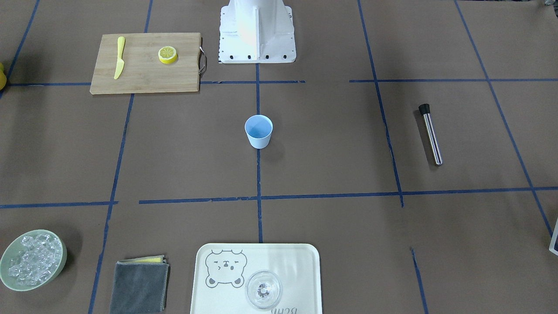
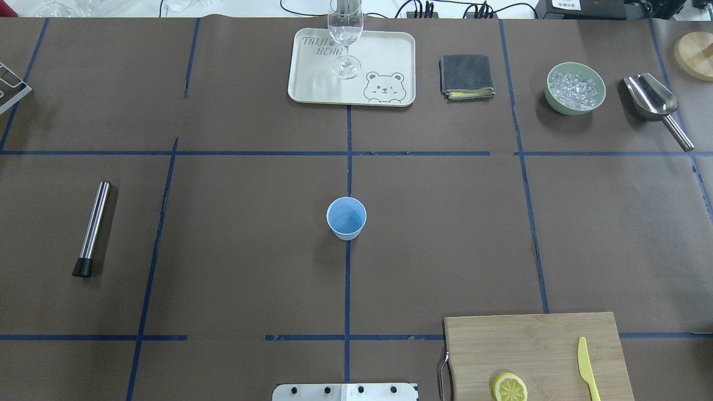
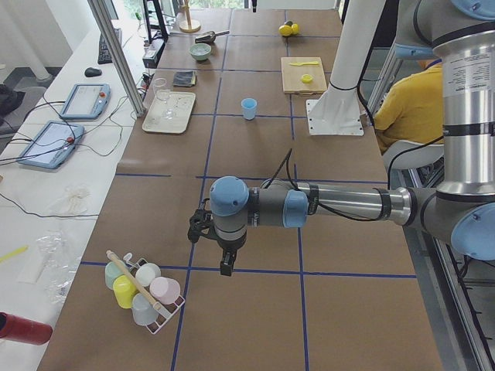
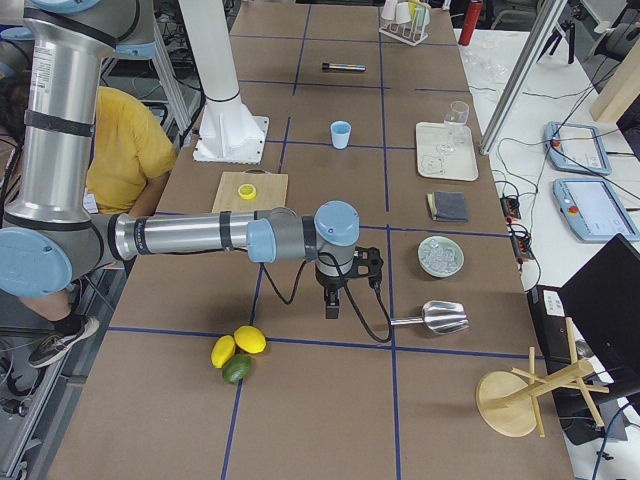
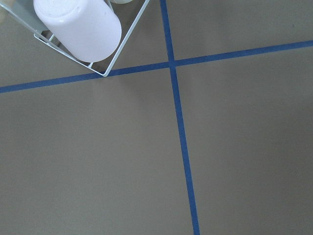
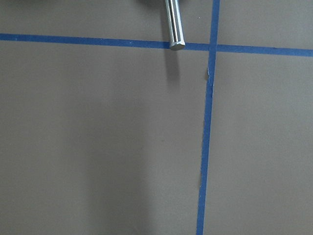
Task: Squeeze lemon into cup
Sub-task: 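Move the right gripper down toward the lemon slice on the wooden board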
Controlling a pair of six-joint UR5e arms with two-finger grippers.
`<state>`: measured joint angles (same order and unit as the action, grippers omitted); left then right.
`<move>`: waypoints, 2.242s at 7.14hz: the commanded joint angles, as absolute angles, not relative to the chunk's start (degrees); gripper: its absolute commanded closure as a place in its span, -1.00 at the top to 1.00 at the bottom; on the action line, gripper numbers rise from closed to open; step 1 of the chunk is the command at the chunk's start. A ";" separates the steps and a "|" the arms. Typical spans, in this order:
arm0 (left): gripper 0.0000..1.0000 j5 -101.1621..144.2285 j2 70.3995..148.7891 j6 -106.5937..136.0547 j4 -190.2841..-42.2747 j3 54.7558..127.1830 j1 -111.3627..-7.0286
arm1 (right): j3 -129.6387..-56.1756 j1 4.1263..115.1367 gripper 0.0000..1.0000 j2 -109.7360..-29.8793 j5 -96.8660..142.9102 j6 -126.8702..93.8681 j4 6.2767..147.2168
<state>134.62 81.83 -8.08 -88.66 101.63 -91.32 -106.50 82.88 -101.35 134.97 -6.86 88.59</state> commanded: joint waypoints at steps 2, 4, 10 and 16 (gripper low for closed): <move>1.00 134.65 81.74 -8.09 -88.59 101.60 -91.32 | -106.61 82.88 1.00 -101.69 136.31 -7.38 88.51; 1.00 134.74 81.74 -8.09 -88.51 101.69 -91.32 | -108.62 81.84 1.00 -101.95 144.81 -7.64 86.16; 1.00 134.74 80.95 -8.09 -88.68 101.87 -91.32 | -118.02 43.08 1.00 -109.59 123.31 -59.93 49.18; 1.00 134.74 80.95 -8.09 -88.86 101.69 -91.32 | -133.81 -0.22 0.99 -107.95 83.61 -91.28 63.18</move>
<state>134.77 80.95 -8.09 -88.83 101.68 -91.32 -128.82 7.58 -109.24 90.48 -86.25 54.59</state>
